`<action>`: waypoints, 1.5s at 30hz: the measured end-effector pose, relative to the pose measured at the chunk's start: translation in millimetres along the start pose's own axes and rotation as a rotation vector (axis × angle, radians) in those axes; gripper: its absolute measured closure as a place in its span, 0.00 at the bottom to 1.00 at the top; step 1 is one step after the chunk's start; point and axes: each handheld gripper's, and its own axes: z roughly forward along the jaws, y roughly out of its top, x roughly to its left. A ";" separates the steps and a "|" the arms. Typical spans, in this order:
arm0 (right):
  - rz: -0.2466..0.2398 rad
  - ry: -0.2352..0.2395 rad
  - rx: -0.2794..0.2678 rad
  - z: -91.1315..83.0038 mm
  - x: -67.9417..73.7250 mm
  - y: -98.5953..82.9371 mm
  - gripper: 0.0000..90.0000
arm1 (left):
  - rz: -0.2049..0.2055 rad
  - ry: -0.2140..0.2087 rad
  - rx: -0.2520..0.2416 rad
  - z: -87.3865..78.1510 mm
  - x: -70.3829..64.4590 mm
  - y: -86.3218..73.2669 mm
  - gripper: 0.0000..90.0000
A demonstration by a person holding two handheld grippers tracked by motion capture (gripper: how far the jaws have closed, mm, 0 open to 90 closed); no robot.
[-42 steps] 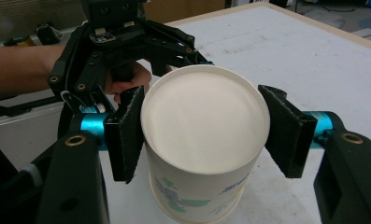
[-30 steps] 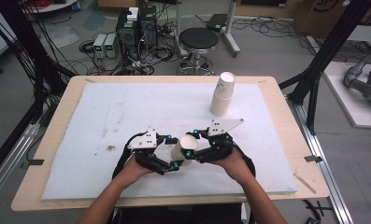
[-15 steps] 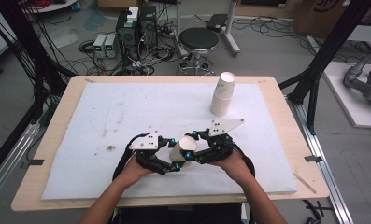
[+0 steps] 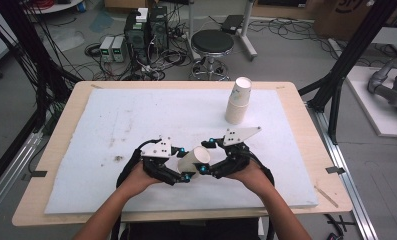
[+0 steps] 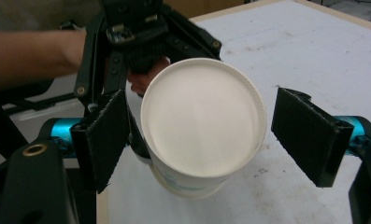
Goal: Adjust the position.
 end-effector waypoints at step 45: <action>-0.240 0.063 0.335 22.3 6.1 15.1 0.36 | 0.151 -0.080 0.392 0.0 4.2 31.8 0.35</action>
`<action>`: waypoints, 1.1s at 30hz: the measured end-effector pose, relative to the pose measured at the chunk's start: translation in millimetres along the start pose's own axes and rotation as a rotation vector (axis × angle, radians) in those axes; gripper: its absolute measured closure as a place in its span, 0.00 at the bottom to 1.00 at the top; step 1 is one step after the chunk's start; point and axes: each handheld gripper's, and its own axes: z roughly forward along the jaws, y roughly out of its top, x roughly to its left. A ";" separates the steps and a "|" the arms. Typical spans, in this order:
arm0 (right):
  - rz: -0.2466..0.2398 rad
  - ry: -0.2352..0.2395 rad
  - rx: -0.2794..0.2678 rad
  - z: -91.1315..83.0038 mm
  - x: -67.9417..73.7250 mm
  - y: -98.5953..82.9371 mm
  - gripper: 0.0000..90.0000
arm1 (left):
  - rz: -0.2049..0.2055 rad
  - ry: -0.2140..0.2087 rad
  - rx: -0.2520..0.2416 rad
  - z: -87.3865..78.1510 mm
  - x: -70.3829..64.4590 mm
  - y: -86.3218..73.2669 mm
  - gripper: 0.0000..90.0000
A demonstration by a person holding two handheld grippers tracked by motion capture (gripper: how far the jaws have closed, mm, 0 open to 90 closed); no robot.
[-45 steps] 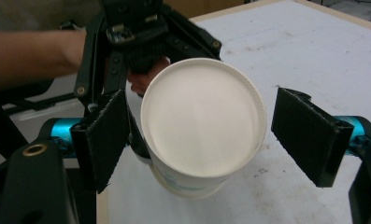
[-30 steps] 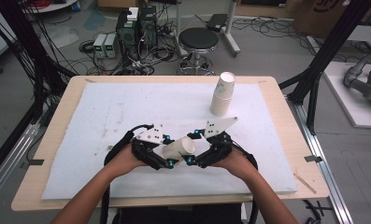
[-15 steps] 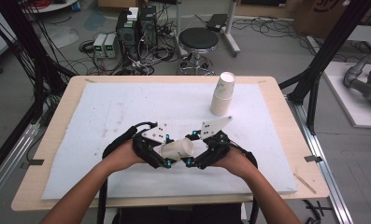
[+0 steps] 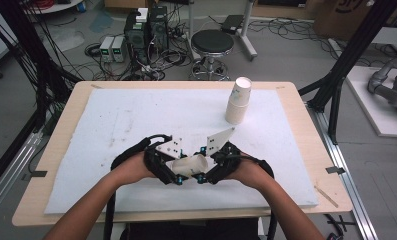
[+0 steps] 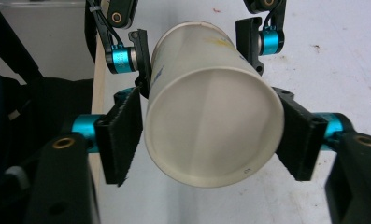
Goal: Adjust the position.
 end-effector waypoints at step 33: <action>0.082 0.012 -0.171 -17.3 1.1 -40.3 0.41 | -0.207 0.050 -0.489 -24.5 -3.9 -39.1 0.21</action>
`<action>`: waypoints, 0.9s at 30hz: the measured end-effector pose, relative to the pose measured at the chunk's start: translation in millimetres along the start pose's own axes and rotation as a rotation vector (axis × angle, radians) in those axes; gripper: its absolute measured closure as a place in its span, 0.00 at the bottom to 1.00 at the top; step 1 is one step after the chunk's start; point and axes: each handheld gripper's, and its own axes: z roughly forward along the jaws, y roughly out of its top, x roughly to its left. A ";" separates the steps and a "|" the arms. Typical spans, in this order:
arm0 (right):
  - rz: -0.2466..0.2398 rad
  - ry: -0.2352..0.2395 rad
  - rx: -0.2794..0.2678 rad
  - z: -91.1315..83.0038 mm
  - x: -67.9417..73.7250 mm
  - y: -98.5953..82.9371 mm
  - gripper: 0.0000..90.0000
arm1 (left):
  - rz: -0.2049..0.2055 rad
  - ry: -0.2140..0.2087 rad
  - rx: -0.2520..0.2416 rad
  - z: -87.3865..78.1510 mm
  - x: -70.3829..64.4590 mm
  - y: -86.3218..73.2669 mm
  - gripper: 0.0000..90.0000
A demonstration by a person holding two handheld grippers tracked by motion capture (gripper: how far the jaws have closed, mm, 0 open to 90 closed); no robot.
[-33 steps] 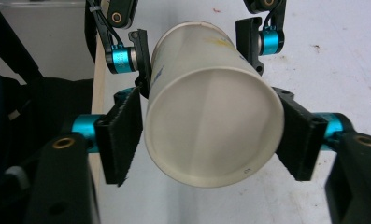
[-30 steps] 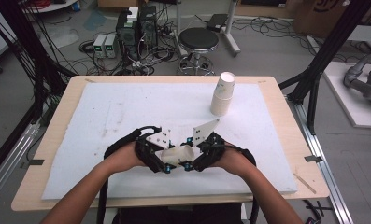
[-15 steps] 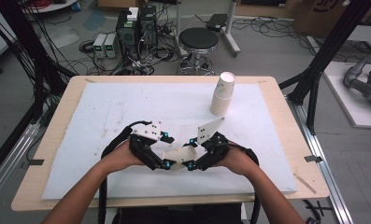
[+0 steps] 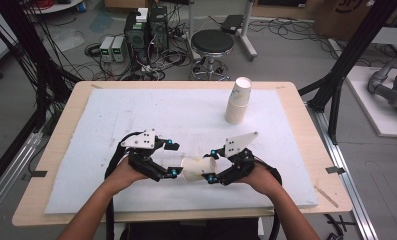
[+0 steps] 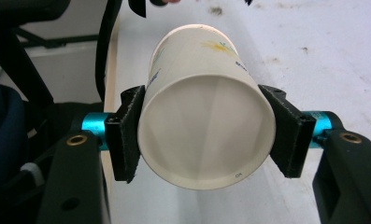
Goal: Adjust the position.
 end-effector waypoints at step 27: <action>0.037 0.012 -0.140 -5.8 4.4 -24.4 0.41 | -0.019 -0.048 -0.083 21.2 -6.6 -27.6 0.21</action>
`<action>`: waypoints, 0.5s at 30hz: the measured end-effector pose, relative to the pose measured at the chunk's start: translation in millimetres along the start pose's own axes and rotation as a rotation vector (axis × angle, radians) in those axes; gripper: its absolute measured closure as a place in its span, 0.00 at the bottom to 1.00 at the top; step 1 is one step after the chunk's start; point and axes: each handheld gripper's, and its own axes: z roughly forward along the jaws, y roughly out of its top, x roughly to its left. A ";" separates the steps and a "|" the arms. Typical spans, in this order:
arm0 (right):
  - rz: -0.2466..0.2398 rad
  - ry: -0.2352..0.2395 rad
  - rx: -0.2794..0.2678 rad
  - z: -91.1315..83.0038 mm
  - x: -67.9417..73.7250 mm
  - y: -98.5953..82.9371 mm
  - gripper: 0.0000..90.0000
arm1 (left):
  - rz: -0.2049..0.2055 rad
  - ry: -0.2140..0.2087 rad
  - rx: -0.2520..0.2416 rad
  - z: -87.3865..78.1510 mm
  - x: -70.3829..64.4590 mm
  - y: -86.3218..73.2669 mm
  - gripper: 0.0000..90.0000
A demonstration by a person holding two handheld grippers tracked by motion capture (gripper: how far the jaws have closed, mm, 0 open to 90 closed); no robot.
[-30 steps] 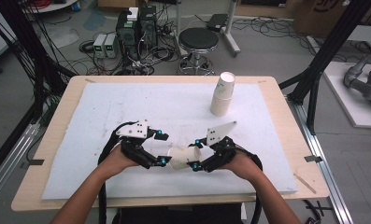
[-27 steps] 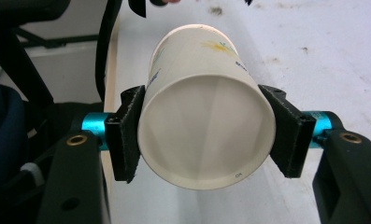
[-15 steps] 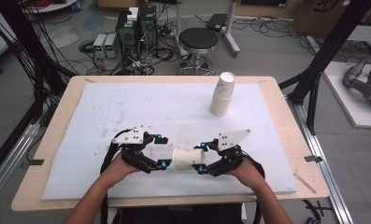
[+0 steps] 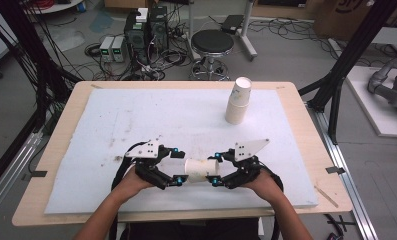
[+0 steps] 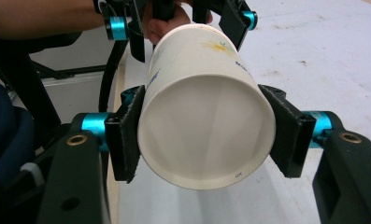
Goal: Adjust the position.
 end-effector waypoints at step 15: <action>0.006 0.034 -0.050 0.1 0.0 2.6 0.41 | 0.024 -0.047 -0.027 7.9 -2.1 -0.1 0.22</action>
